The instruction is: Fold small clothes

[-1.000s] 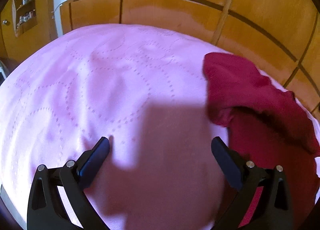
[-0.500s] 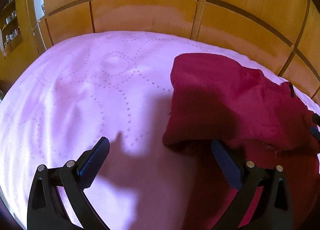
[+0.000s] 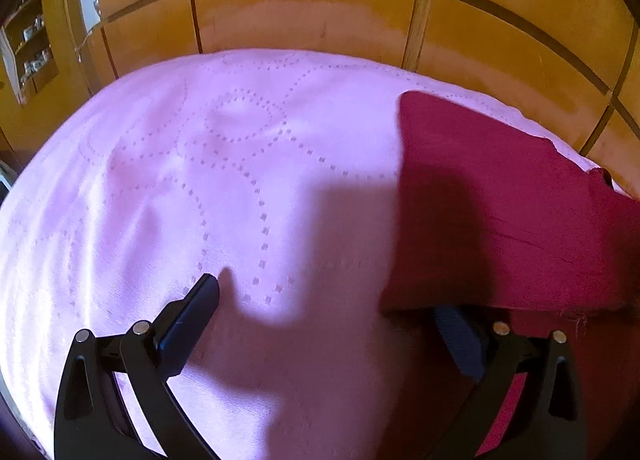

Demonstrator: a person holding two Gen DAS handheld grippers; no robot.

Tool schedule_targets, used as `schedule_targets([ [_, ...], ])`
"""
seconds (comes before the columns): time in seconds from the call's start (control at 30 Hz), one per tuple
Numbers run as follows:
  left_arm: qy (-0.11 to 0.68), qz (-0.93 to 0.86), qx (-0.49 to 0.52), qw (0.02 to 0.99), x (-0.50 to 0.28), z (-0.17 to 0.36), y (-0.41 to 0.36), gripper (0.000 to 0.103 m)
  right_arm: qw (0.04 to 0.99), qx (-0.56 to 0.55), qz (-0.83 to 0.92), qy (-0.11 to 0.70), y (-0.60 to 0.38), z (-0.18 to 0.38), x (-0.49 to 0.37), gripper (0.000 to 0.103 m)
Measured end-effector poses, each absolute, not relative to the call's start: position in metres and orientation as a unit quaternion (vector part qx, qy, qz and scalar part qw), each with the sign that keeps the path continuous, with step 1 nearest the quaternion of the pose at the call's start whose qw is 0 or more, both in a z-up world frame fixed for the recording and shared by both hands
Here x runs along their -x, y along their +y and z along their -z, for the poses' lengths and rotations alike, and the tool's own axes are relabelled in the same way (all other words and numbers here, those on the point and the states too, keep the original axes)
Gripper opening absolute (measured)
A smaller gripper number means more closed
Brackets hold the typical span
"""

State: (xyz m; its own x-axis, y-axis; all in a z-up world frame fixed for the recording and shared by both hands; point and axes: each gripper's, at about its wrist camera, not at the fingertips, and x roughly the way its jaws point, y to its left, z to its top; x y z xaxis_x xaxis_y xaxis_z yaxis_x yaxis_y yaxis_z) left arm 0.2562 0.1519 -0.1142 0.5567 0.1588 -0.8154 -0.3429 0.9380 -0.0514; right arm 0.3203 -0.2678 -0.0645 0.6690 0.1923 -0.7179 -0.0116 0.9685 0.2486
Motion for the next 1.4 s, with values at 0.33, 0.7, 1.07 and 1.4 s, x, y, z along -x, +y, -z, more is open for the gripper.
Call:
schedule_targets([
  [0.33, 0.400, -0.140, 0.149, 0.893, -0.205, 0.095, 0.156, 0.101, 0.900, -0.153, -0.070, 0.402, -0.292, 0.092, -0.314, 0.003],
  [0.7, 0.373, -0.080, 0.059, 0.922, -0.272, 0.068, 0.098, 0.099, 0.901, -0.163, -0.080, 0.395, -0.289, 0.095, -0.316, 0.003],
  [1.07, 0.438, -0.089, 0.084, 0.891, -0.311, 0.118, 0.111, 0.088, 0.898, -0.174, -0.083, 0.396, -0.291, 0.107, -0.318, 0.003],
  [1.4, 0.377, -0.078, 0.103, 0.917, -0.288, 0.077, 0.103, 0.101, 0.937, -0.111, -0.089, 0.320, -0.281, 0.049, -0.290, 0.031],
])
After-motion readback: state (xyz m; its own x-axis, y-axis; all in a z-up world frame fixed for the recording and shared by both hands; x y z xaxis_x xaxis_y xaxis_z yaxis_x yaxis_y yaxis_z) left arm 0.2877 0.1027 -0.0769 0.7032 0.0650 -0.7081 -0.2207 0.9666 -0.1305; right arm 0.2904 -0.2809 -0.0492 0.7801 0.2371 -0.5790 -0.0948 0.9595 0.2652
